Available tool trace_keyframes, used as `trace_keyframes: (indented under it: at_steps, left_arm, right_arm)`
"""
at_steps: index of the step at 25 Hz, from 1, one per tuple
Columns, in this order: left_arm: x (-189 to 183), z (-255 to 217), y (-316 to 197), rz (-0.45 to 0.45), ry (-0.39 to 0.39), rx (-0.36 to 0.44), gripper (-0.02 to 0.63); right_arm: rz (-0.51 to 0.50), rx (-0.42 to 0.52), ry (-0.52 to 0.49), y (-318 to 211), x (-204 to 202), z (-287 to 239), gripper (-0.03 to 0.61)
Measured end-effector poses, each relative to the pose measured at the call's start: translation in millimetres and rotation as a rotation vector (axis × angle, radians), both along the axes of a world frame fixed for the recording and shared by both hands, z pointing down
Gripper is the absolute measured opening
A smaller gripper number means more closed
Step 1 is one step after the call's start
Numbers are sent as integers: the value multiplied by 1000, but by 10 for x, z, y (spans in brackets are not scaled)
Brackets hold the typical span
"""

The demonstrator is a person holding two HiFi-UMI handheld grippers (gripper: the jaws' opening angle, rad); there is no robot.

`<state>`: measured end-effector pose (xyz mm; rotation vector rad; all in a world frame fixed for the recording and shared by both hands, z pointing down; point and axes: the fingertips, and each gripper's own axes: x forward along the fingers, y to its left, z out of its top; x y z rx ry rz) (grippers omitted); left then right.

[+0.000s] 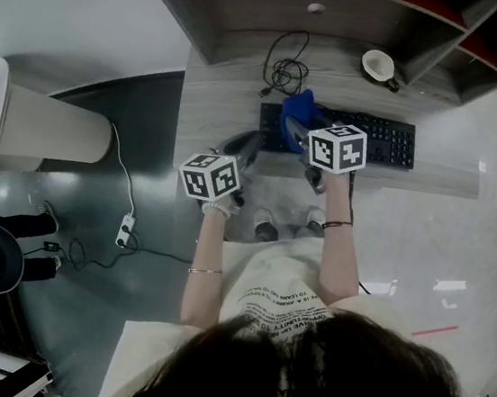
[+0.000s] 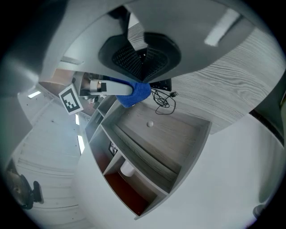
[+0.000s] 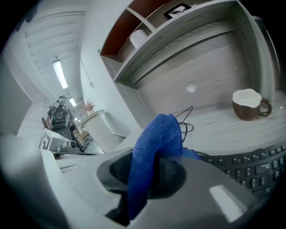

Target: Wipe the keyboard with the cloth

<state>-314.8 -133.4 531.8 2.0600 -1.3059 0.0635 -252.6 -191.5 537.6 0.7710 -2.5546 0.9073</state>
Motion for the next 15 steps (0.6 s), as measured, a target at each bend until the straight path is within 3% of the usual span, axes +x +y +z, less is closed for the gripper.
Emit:
trace_keyframes:
  at_steps: [15]
  left_arm:
    - [-352,21,168,3,0,3,2]
  right_arm:
    - [8,4,-6,147,-358,15,58]
